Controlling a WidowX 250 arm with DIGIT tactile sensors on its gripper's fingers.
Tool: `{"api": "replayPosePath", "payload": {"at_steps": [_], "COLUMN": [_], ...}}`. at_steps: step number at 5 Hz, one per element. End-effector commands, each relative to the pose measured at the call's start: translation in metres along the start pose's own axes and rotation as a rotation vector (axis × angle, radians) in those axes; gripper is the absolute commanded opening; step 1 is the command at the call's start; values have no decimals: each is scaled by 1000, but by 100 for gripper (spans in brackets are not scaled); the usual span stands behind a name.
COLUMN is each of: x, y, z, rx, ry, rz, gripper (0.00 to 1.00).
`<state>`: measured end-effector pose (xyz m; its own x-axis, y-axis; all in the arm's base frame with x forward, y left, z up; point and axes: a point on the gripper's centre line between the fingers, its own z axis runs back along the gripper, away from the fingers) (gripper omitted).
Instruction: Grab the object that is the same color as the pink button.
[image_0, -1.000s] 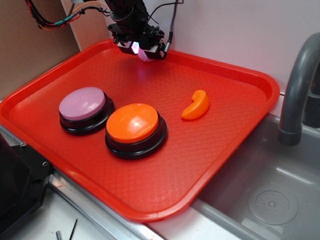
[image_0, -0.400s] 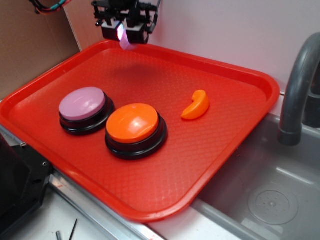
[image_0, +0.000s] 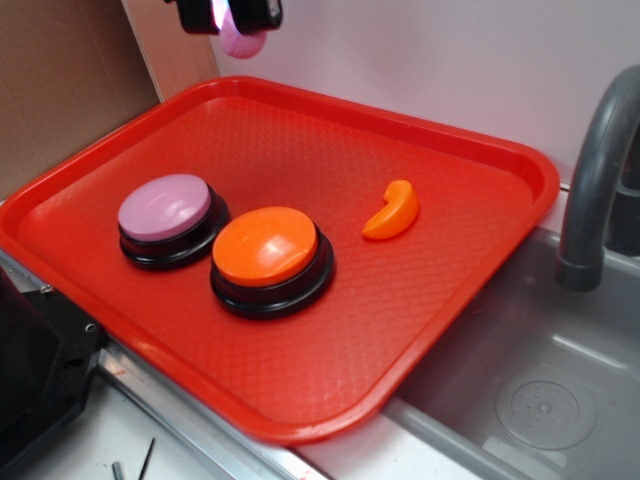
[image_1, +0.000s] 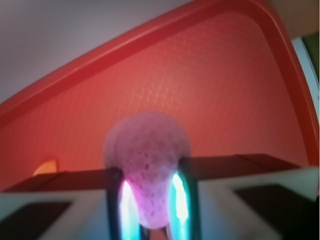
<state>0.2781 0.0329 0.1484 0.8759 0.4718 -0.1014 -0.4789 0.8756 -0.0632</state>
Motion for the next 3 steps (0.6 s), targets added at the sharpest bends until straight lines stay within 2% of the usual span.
{"api": "replayPosePath", "payload": {"at_steps": [1, 2, 3], "x": [-36, -51, -46], "y": [26, 25, 23], "z": [92, 92, 86], "rx": [-70, -42, 7], "ry": [-241, -300, -300], "rz": [53, 44, 15], "gripper": [0, 0, 0]}}
